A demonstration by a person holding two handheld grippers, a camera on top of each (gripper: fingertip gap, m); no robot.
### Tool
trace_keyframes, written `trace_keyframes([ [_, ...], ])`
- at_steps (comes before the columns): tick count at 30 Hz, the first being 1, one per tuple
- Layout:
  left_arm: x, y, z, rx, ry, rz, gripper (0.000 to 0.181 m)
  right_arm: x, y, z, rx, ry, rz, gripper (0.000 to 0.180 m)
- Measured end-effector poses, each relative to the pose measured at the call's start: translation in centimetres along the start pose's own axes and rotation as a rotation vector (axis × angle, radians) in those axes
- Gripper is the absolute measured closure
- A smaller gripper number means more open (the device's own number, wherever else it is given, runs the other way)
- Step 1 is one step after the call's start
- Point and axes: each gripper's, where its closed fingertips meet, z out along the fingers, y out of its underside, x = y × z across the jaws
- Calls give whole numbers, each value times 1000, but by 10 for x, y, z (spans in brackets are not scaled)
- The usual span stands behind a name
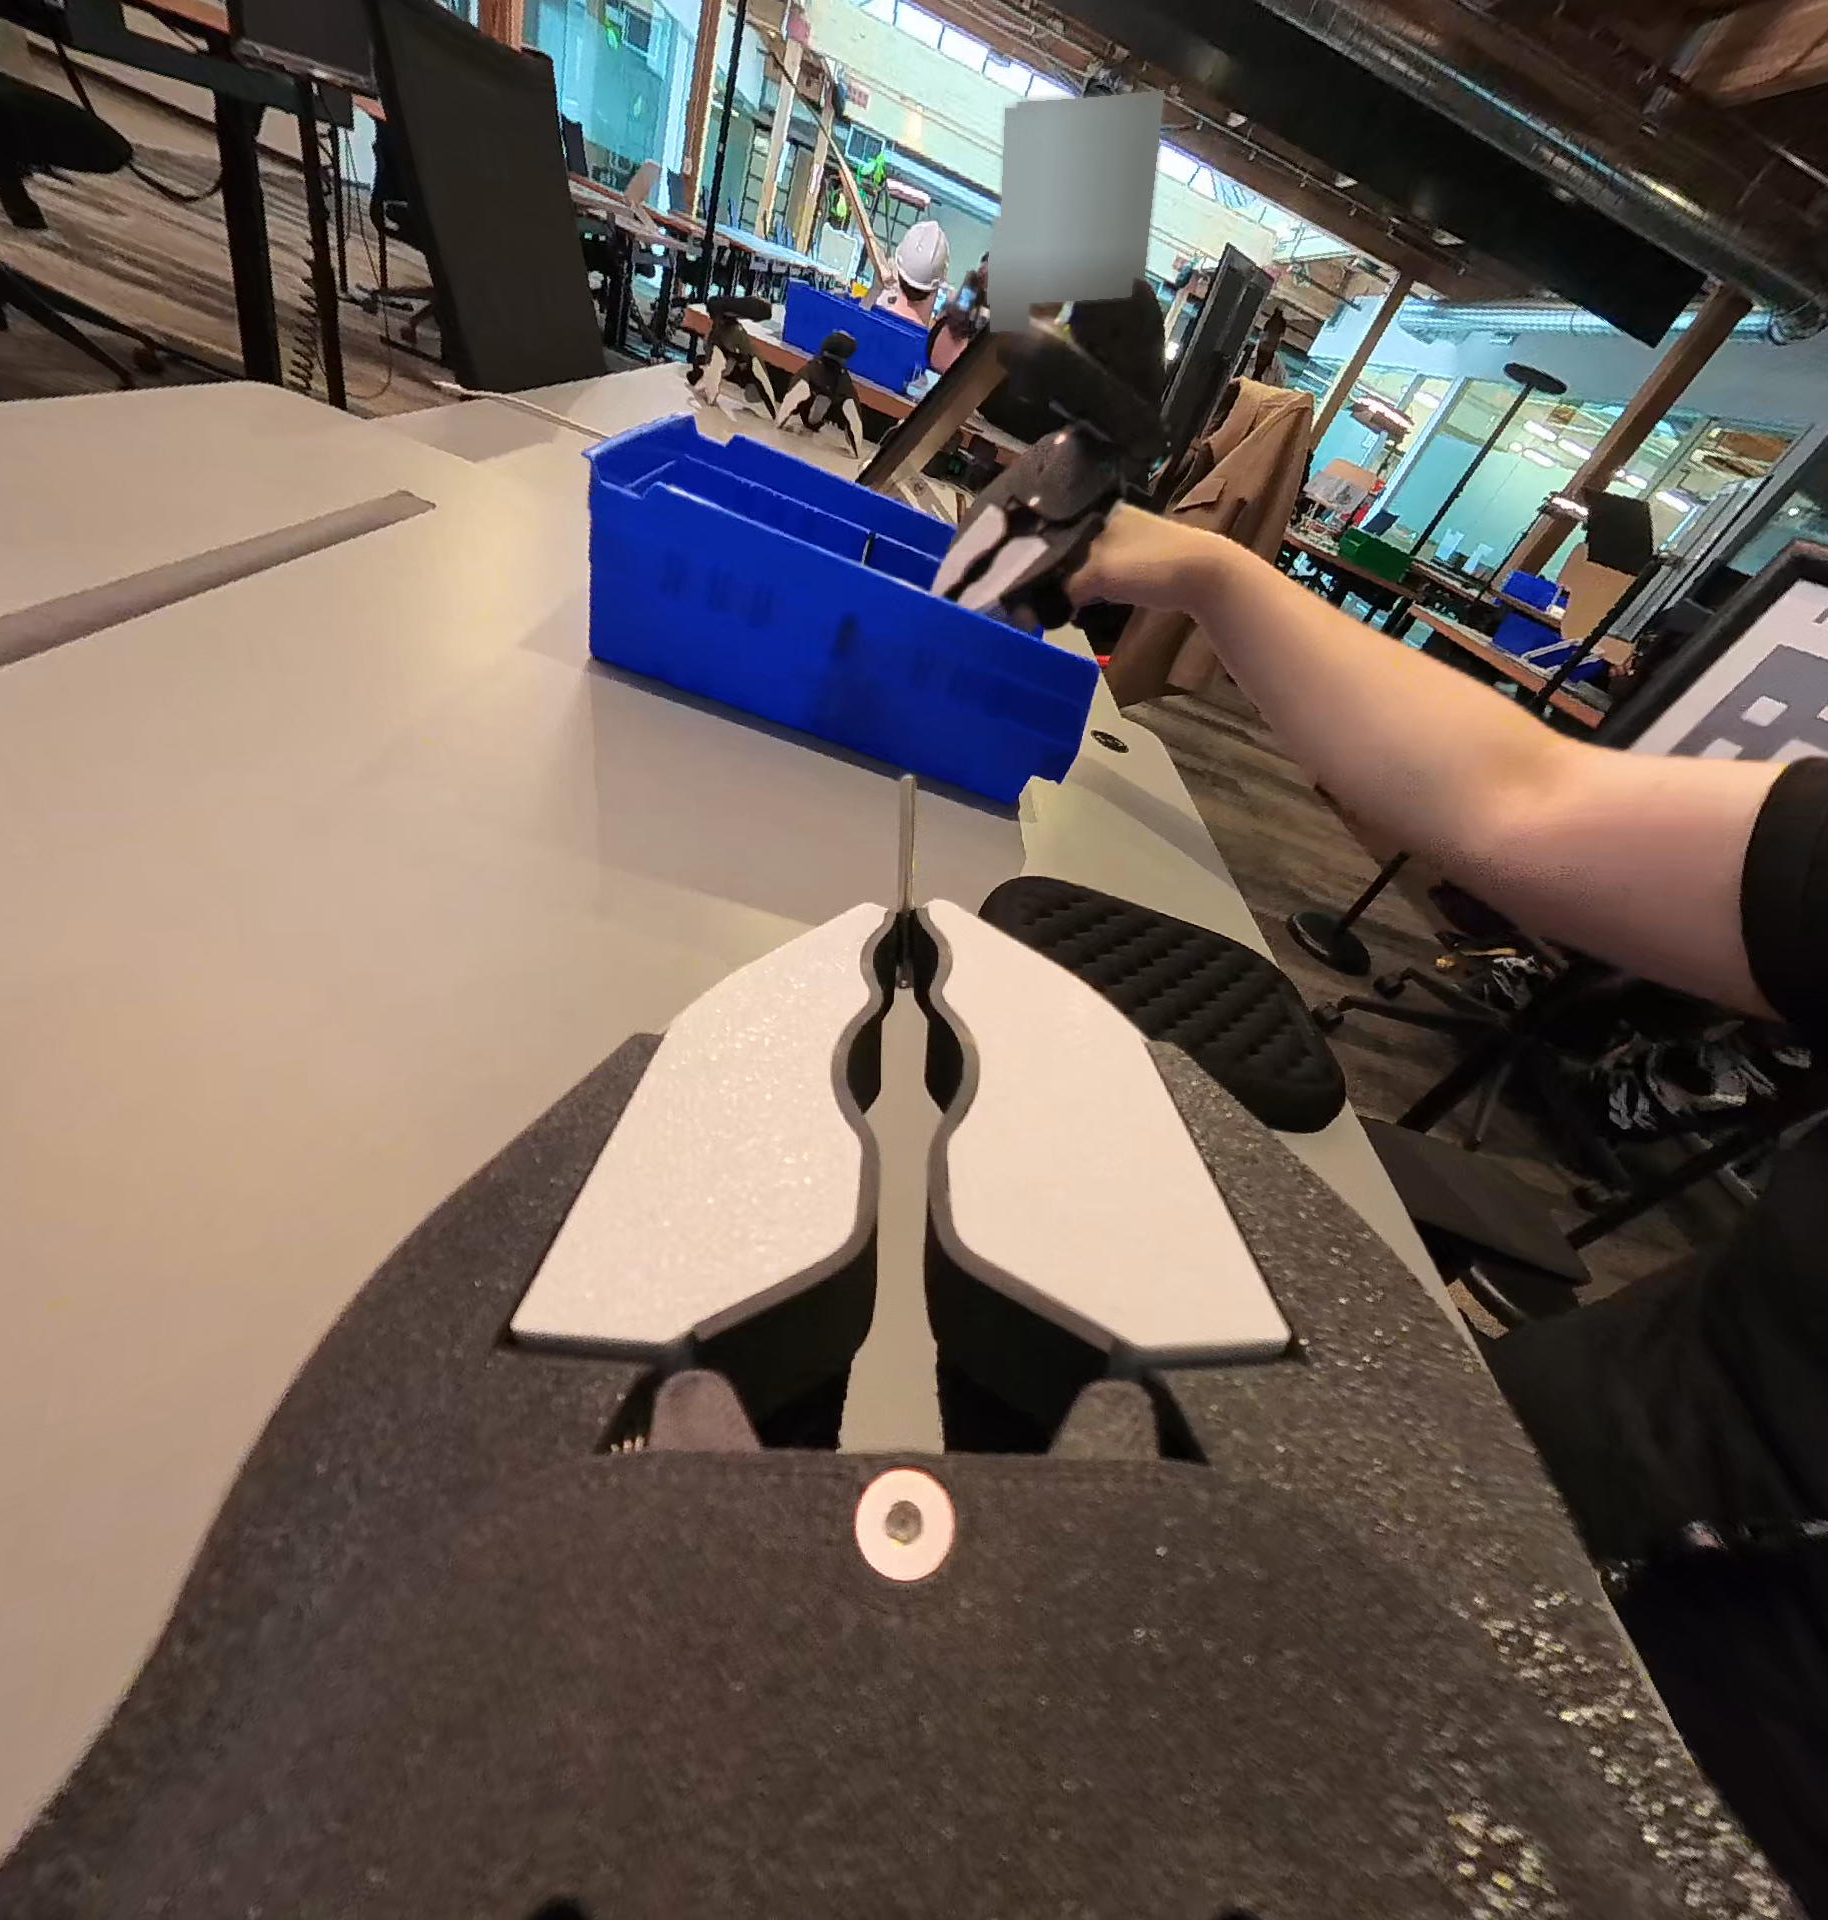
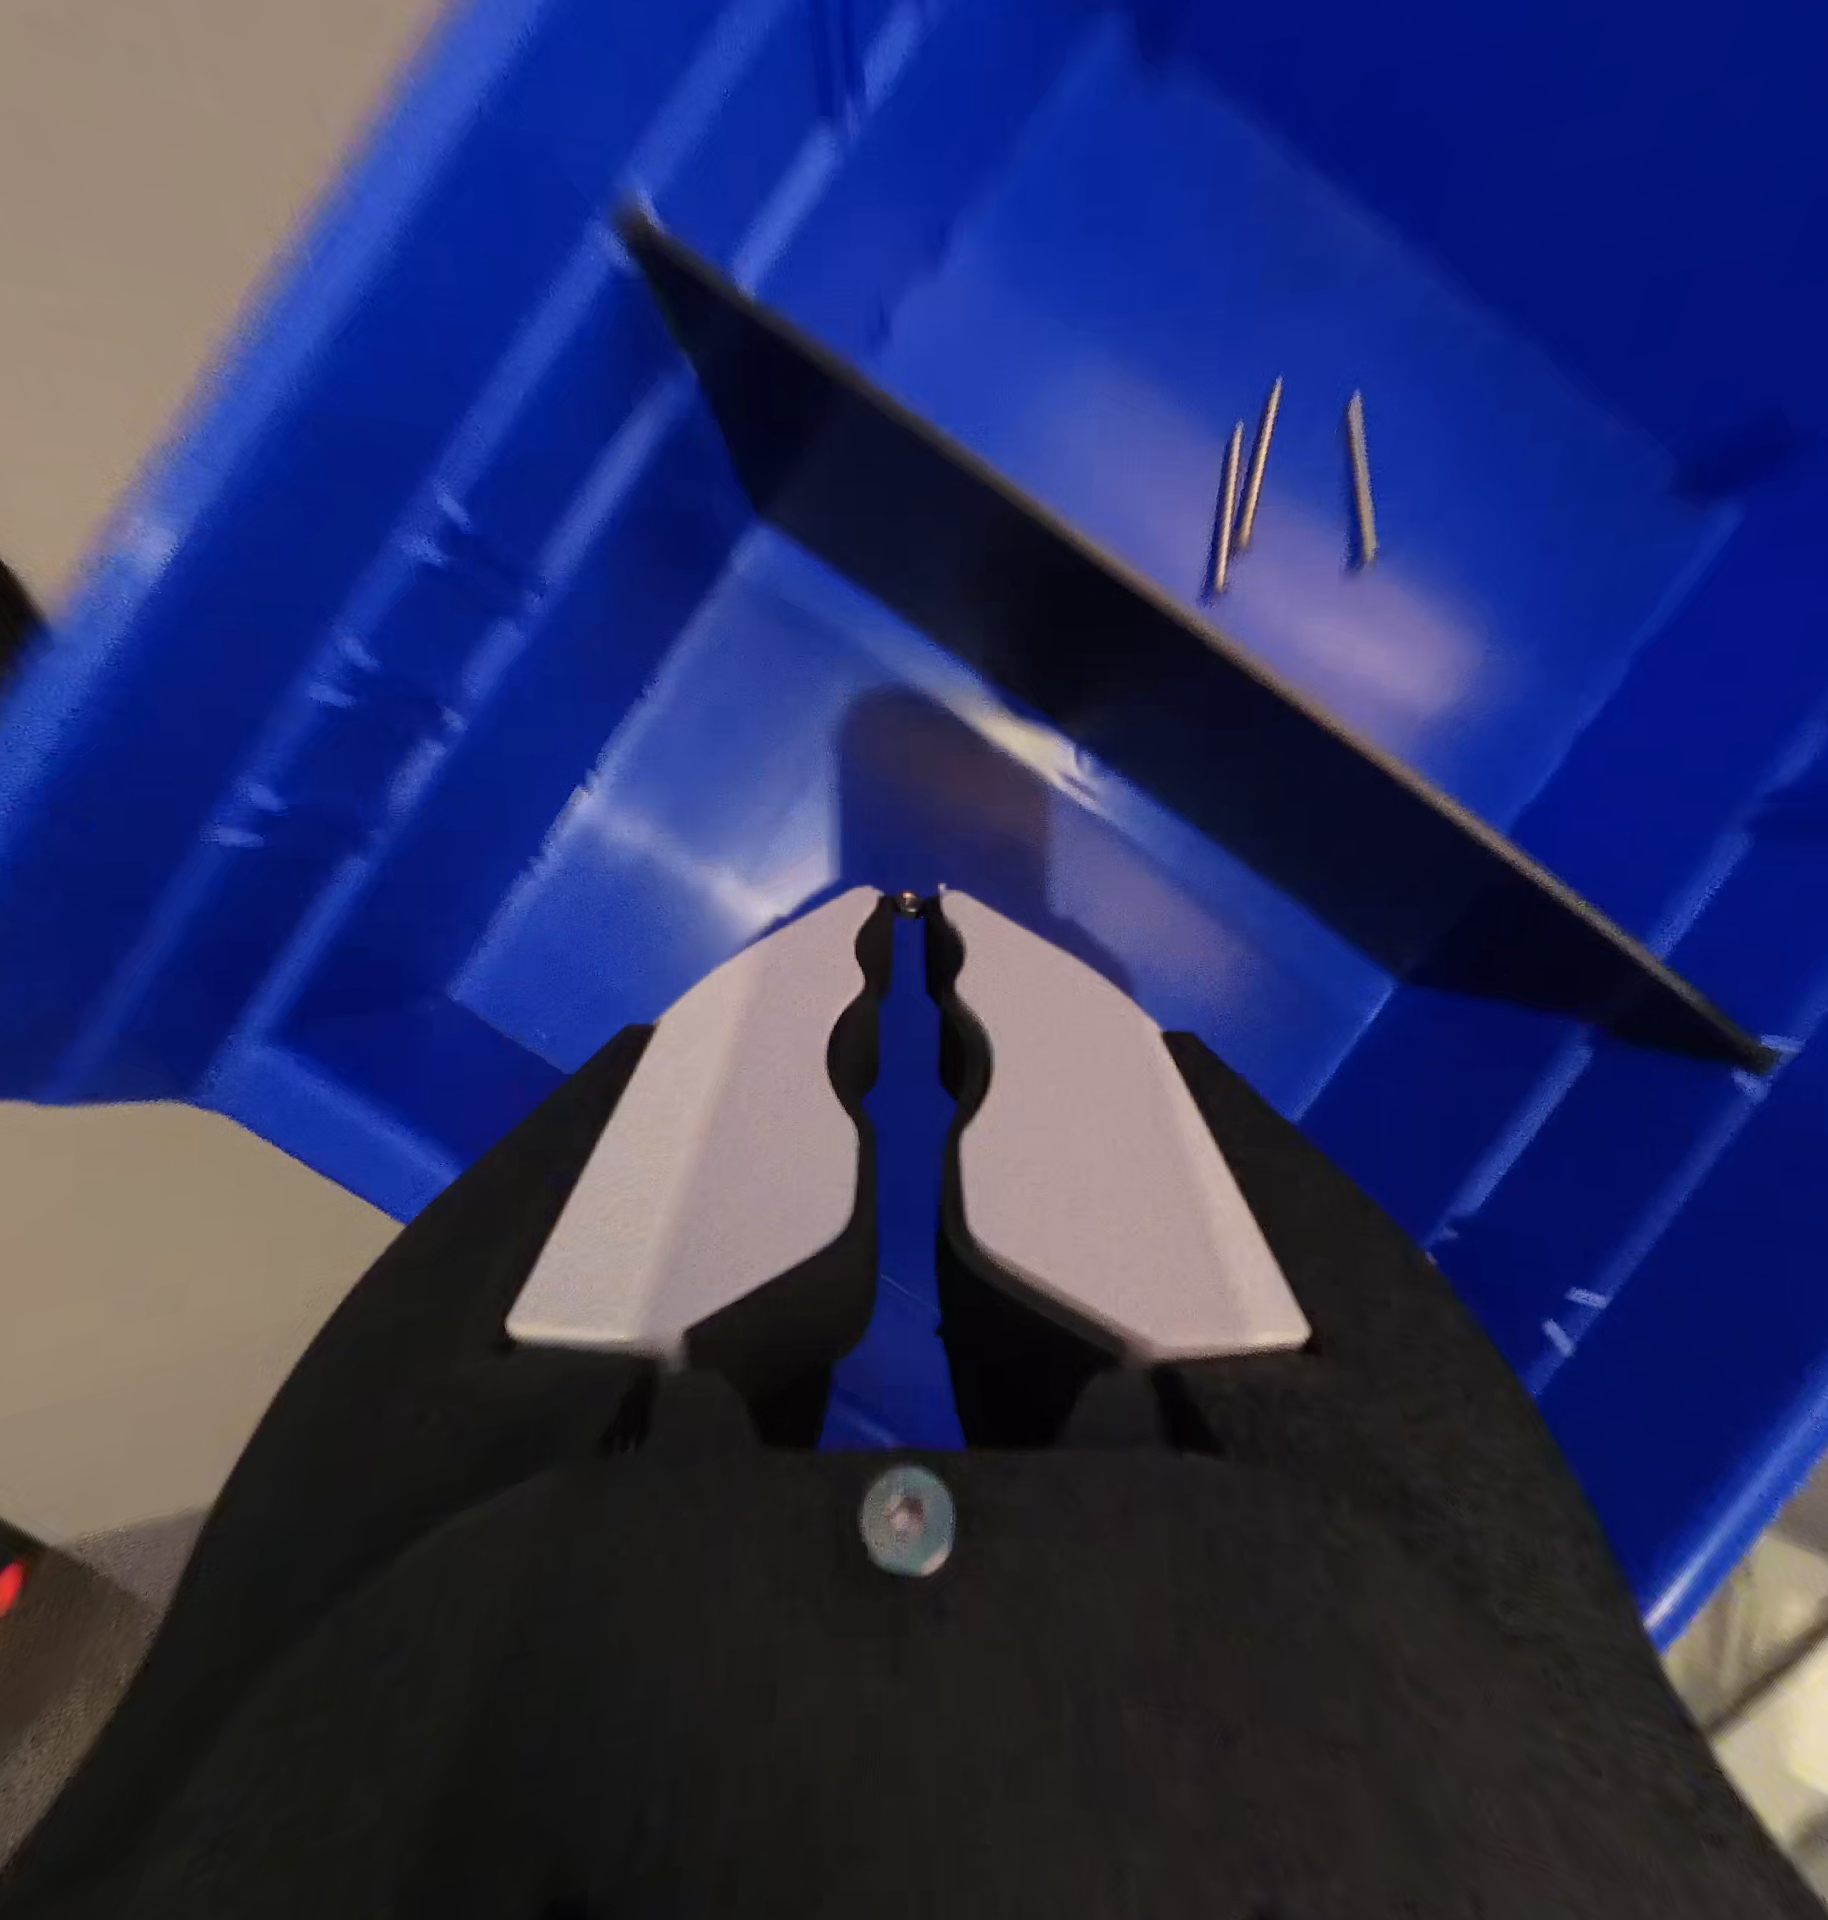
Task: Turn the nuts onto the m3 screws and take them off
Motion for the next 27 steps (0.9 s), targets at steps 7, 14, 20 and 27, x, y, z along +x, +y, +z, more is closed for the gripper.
trace_keyframes([
  [7, 3, 7, 5, -42, 5, 7, 179, 5, 21, 18, -206, -25, -62, 174],
  [14, 5, 13, 9, -74, 19, 12, 179, 5, 20, 21, -198, -40, -99, 174],
  [20, 5, 11, 7, -61, 20, 7, 179, 5, 29, 27, -226, -20, -137, 173],
  [27, 7, 11, 7, -63, 23, 11, 179, 5, 31, 28, -230, -22, -135, 170],
])
